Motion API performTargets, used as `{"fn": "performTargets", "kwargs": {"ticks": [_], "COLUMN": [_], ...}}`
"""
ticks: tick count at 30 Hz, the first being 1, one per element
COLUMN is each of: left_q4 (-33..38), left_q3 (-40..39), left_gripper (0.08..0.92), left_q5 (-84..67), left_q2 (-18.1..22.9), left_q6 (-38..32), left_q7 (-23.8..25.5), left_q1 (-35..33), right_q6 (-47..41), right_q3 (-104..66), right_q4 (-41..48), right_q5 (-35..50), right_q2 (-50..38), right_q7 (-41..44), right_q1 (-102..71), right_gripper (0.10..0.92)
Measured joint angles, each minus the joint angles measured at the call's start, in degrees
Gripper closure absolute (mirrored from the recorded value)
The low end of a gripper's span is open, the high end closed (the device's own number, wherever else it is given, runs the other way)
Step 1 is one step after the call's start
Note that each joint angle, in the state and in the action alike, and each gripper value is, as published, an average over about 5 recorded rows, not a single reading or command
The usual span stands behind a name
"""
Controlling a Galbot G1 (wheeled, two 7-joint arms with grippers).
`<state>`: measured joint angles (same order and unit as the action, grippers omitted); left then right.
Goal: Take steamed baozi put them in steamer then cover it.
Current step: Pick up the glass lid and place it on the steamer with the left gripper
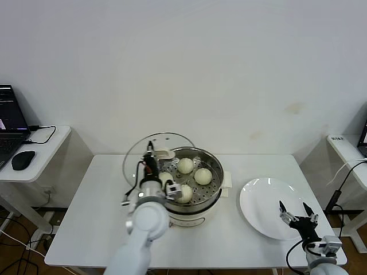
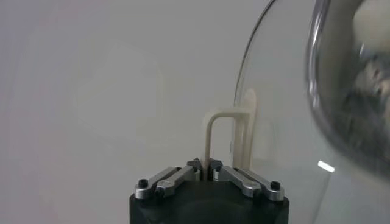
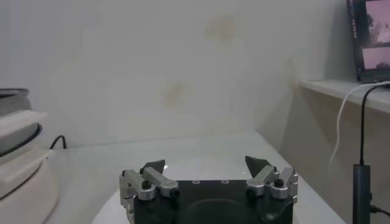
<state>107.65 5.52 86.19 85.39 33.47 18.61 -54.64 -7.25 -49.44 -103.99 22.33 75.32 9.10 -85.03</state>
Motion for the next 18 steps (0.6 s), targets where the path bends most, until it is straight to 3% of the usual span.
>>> {"fn": "performTargets", "kwargs": {"ticks": [18], "left_q4": [-4.9], "left_q3": [-7.8], "left_gripper": [0.855], "left_q5": [6.3], "left_q2": [5.1], "left_q6": [0.7], "left_q7": [2.3], "left_q1": [0.6], "right_q6": [0.7], "right_q3": [0.2], "right_q4": [2.1], "right_q5": [-0.6], "right_q2": [0.2], "right_q7": [0.2], "right_q1": [0.7], "right_gripper": [0.203]}}
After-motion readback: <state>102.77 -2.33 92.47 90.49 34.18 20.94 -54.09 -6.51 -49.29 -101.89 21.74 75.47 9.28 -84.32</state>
